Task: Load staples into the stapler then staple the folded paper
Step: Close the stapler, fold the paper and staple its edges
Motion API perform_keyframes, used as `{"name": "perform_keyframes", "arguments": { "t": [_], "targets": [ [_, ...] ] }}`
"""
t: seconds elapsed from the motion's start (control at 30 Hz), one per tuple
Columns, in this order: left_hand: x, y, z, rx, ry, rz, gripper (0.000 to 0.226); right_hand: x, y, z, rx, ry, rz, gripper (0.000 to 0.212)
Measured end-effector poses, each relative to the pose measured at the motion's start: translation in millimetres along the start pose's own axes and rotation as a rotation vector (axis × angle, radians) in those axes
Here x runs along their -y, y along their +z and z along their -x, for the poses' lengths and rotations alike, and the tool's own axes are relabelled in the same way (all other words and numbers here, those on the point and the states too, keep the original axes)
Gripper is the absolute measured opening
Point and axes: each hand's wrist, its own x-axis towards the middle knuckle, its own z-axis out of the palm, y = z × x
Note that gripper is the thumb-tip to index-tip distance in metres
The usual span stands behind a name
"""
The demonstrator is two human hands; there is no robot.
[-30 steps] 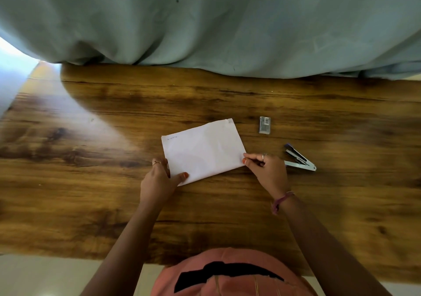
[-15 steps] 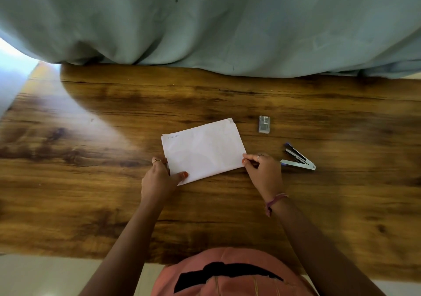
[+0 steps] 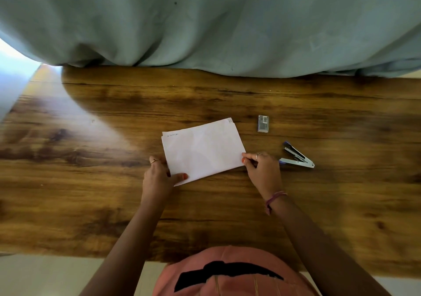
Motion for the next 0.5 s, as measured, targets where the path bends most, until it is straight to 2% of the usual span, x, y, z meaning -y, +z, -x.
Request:
{"name": "perform_keyframes", "arguments": {
  "t": [0.17,0.27,0.37,0.43,0.5],
  "targets": [
    [14,3,4,-0.076,0.14,-0.023,0.104,1,2,1,-0.036,0.036,0.045,0.032],
    [15,2,6,-0.078,0.386,-0.21,0.084,2,0,5,-0.116,-0.083,0.149,0.027],
    [13,-3,5,0.044,0.704,-0.386,0.06,7,2,13,-0.066,-0.273,0.244,0.027],
    [12,-6,7,0.138,0.856,-0.448,0.057,9,5,20,-0.007,-0.417,0.351,0.04],
    [11,-5,11,0.201,0.916,-0.514,0.059,9,3,23,0.011,-0.483,0.499,0.052]
  ]
}}
